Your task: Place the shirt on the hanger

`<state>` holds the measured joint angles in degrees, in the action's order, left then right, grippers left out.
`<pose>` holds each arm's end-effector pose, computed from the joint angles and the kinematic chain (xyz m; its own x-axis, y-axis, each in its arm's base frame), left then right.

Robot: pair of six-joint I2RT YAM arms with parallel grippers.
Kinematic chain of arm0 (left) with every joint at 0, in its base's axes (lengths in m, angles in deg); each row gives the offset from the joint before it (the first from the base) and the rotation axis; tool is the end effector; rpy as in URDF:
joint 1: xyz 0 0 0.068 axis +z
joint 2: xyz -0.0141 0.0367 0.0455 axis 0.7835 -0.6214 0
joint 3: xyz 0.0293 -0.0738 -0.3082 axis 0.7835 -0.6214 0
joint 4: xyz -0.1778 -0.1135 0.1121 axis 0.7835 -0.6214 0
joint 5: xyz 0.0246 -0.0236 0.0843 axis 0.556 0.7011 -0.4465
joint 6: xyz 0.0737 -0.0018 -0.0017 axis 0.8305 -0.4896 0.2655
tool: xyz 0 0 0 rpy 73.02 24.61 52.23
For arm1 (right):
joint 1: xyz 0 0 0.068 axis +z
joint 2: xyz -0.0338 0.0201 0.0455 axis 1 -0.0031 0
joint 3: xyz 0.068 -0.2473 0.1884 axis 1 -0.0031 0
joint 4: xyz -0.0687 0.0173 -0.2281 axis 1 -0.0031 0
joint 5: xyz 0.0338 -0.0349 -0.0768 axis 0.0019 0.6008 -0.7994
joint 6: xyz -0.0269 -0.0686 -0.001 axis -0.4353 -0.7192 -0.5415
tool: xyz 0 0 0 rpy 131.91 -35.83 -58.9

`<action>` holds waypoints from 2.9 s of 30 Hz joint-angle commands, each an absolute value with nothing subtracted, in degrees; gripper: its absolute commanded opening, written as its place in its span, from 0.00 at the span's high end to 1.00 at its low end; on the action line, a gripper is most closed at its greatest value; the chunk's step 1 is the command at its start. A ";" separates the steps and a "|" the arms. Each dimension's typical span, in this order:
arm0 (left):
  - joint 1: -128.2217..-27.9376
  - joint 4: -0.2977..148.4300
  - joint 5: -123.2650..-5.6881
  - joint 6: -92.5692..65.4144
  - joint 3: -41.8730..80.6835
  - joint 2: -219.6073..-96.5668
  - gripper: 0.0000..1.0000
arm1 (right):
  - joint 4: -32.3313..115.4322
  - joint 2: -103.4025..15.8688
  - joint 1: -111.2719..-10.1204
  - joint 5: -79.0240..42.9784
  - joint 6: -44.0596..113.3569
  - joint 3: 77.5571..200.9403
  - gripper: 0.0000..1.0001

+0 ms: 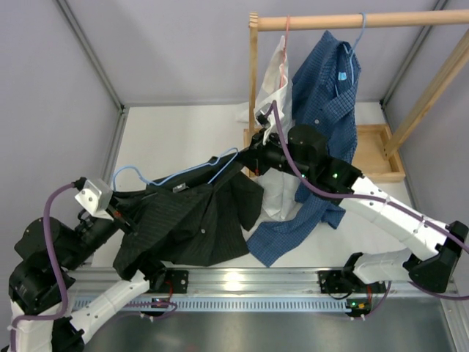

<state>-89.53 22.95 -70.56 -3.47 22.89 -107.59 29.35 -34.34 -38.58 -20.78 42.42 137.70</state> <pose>-0.0276 0.0184 0.4574 0.0073 -0.0383 -0.9992 0.6449 0.7639 -0.0245 0.1671 0.2164 0.4535 -0.3178 0.0048 -0.9481 -0.7743 0.5758 0.2624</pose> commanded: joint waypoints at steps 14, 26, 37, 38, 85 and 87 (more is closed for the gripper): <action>-89.46 13.43 -81.42 -1.73 23.88 -109.05 1.00 | 27.29 -35.02 -44.30 -23.75 32.49 144.47 1.00; -89.46 35.10 -86.73 -21.07 16.59 -114.49 1.00 | 46.44 -33.43 -23.21 -22.41 42.42 127.87 1.00; -89.55 44.03 -69.65 -12.29 1.13 -112.04 1.00 | 38.77 -19.77 -21.71 -27.86 42.95 117.06 0.39; -89.46 42.97 -69.40 -11.67 0.50 -111.25 1.00 | 36.28 -17.38 -21.71 -27.69 42.52 116.79 0.37; -89.46 28.66 -86.86 -11.84 13.43 -104.22 0.02 | 31.79 -16.83 -24.87 -25.04 35.93 135.15 1.00; -89.46 26.62 -90.13 -13.33 12.02 -104.48 0.02 | 29.85 -15.87 -24.96 -25.40 35.48 137.61 1.00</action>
